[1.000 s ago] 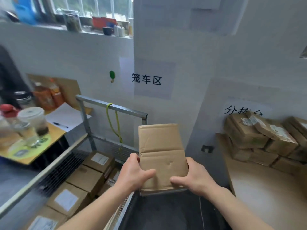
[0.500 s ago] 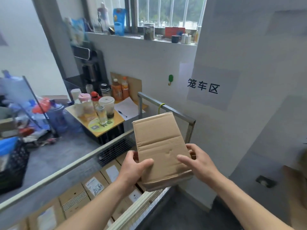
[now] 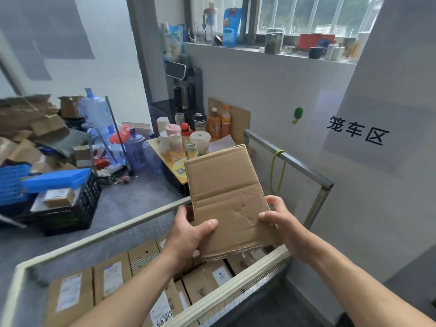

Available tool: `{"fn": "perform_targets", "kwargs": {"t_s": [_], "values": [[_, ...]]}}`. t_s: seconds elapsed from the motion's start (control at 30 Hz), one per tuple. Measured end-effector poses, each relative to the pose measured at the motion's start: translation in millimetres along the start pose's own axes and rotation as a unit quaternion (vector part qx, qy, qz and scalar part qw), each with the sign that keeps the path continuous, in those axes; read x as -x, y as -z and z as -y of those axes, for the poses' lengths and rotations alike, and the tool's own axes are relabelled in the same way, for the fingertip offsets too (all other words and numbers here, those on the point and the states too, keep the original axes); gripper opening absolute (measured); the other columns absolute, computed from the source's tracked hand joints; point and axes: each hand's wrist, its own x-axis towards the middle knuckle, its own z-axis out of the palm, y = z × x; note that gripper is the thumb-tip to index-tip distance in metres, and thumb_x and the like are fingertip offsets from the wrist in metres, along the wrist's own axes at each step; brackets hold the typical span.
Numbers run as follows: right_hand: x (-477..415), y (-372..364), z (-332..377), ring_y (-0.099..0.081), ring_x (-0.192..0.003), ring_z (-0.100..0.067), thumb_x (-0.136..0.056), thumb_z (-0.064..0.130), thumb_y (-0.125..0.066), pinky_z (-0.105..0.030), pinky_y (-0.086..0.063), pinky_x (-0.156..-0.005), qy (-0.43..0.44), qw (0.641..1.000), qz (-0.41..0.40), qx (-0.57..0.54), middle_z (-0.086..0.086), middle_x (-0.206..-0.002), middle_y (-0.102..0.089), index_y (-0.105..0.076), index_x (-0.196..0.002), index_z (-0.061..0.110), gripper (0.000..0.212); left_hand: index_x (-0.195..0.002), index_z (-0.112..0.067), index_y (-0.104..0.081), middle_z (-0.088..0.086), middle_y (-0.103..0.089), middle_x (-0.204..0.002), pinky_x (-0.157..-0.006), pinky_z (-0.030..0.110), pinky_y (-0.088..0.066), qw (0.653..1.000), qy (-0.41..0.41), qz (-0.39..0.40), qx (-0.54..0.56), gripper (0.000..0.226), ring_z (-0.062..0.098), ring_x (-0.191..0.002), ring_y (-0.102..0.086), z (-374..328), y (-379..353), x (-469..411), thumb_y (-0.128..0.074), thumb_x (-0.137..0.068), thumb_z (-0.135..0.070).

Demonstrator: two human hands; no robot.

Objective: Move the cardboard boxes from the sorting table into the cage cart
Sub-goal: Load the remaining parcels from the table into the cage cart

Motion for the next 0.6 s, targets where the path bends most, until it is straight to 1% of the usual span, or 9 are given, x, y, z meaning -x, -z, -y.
{"fn": "perform_targets", "kwargs": {"t_s": [0.03,0.07,0.1,0.17,0.23,0.3,0.37,0.47,0.6], "values": [[-8.5,-4.8,0.4,-0.068,-0.090,-0.024,-0.051,0.047,-0.075,-0.049,-0.052,-0.082,-0.009,1.000,-0.002,-0.007,-0.004,-0.105,-0.071,-0.046,-0.122,0.030,0.079,-0.116,-0.024,-0.055,-0.001,-0.070,-0.109,-0.075,0.035,-0.062,1.000,-0.005,-0.005,-0.007,0.068,0.009,-0.089,-0.072,-1.4,6.7,-4.6,-0.086,-0.060,-0.043],[-17.2,-10.5,1.2,-0.068,-0.091,-0.025,-0.049,0.047,-0.076,-0.052,-0.052,-0.084,-0.015,1.000,-0.003,-0.011,-0.006,-0.108,-0.070,-0.045,-0.123,0.028,0.083,-0.115,-0.024,-0.056,0.000,-0.070,-0.109,-0.077,0.038,-0.062,1.000,-0.009,-0.009,-0.012,0.072,0.011,-0.091,-0.072,-2.5,13.7,-10.2,-0.086,-0.055,-0.048],[-25.1,-15.7,2.6,-0.068,-0.091,-0.025,-0.047,0.046,-0.078,-0.051,-0.052,-0.083,-0.019,1.000,-0.003,-0.015,-0.008,-0.110,-0.069,-0.044,-0.125,0.026,0.087,-0.114,-0.023,-0.056,0.000,-0.070,-0.109,-0.078,0.041,-0.063,1.000,-0.008,-0.010,-0.014,0.074,0.014,-0.093,-0.072,-3.3,20.0,-16.4,-0.085,-0.052,-0.051],[-41.3,-25.0,7.0,-0.068,-0.090,-0.024,-0.046,0.045,-0.080,-0.042,-0.053,-0.077,-0.024,0.999,0.006,-0.020,-0.010,-0.114,-0.067,-0.043,-0.130,0.024,0.094,-0.113,-0.024,-0.056,0.002,-0.069,-0.109,-0.078,0.046,-0.063,1.000,-0.005,-0.005,-0.016,0.073,0.020,-0.096,-0.071,-4.9,31.4,-29.9,-0.084,-0.053,-0.052],[-58.3,-33.9,10.8,-0.070,-0.095,-0.024,-0.046,0.043,-0.081,-0.036,-0.055,-0.072,-0.027,0.999,0.024,-0.025,-0.011,-0.122,-0.065,-0.042,-0.133,0.027,0.097,-0.113,-0.023,-0.054,0.002,-0.068,-0.108,-0.075,0.044,-0.063,1.000,-0.006,0.000,-0.027,0.067,0.021,-0.096,-0.071,-4.1,41.9,-43.3,-0.084,-0.058,-0.047],[-75.6,-42.6,11.7,-0.070,-0.104,-0.025,-0.047,0.040,-0.081,-0.034,-0.057,-0.074,-0.023,0.998,0.040,-0.031,-0.009,-0.126,-0.066,-0.043,-0.134,0.031,0.096,-0.110,-0.022,-0.055,0.000,-0.069,-0.104,-0.073,0.040,-0.063,0.999,-0.011,-0.011,-0.040,0.062,0.017,-0.092,-0.070,-2.2,54.0,-58.3,-0.083,-0.059,-0.044],[-92.8,-50.5,10.5,-0.068,-0.110,-0.025,-0.048,0.039,-0.081,-0.037,-0.057,-0.080,-0.025,0.998,0.048,-0.036,-0.004,-0.125,-0.068,-0.047,-0.134,0.034,0.092,-0.109,-0.021,-0.056,-0.001,-0.070,-0.102,-0.075,0.040,-0.062,0.998,-0.012,-0.020,-0.051,0.063,0.015,-0.090,-0.070,-1.0,65.9,-74.2,-0.084,-0.057,-0.044],[-118.1,-62.0,6.9,-0.068,-0.112,-0.029,-0.050,0.036,-0.083,-0.048,-0.056,-0.092,-0.041,0.996,0.052,-0.053,-0.005,-0.125,-0.069,-0.047,-0.135,0.033,0.092,-0.109,-0.019,-0.055,0.001,-0.070,-0.101,-0.076,0.039,-0.062,0.998,-0.008,-0.019,-0.055,0.064,0.017,-0.089,-0.070,1.5,82.5,-93.8,-0.084,-0.056,-0.043],[-147.8,-75.4,-1.3,-0.068,-0.112,-0.031,-0.050,0.035,-0.084,-0.051,-0.054,-0.093,-0.045,0.996,0.061,-0.053,-0.007,-0.126,-0.069,-0.047,-0.136,0.030,0.093,-0.108,-0.019,-0.055,0.002,-0.071,-0.100,-0.077,0.041,-0.062,0.998,0.003,-0.020,-0.052,0.068,0.019,-0.089,-0.071,10.1,101.9,-112.9,-0.084,-0.053,-0.046]]}}
